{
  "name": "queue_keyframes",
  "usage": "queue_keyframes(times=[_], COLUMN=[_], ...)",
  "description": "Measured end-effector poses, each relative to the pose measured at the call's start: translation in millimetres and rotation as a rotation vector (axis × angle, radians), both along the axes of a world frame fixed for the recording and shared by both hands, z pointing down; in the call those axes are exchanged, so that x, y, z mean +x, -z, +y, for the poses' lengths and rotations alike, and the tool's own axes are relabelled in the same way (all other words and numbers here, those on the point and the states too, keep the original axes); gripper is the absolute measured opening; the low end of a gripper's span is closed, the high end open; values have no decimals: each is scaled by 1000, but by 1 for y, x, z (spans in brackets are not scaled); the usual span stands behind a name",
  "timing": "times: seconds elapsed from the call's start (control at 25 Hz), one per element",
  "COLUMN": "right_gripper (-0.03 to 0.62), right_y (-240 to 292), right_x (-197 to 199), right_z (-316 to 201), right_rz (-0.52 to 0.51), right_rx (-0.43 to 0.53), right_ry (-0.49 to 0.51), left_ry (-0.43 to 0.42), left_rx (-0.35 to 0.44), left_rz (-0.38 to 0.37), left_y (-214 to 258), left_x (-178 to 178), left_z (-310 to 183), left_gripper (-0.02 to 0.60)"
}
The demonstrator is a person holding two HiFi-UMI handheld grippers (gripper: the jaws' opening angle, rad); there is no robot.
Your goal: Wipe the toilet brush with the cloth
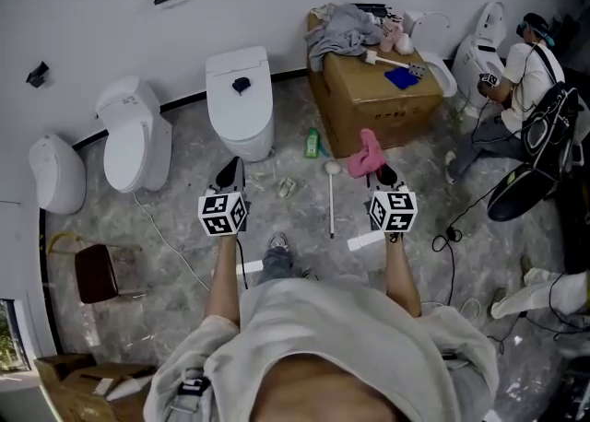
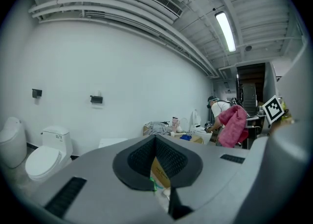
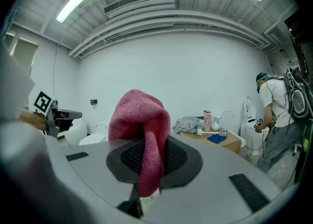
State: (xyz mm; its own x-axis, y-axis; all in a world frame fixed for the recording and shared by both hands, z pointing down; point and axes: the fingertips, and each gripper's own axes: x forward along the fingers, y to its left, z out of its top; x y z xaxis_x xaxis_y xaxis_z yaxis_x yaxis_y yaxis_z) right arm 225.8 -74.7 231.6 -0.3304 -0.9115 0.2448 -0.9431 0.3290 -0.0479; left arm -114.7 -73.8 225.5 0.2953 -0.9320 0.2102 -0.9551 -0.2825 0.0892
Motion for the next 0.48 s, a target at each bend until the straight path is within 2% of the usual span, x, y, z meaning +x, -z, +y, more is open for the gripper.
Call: queue_keyframes(times=[0.48], right_gripper=[63], right_y=[1], right_x=[-9], right_z=[4], right_rz=[-16], right_rx=[12], right_ry=[33], left_ry=[21], left_rx=[2], left_rz=[-1], left_y=[0], left_x=[2], left_z=[17], left_gripper=[18])
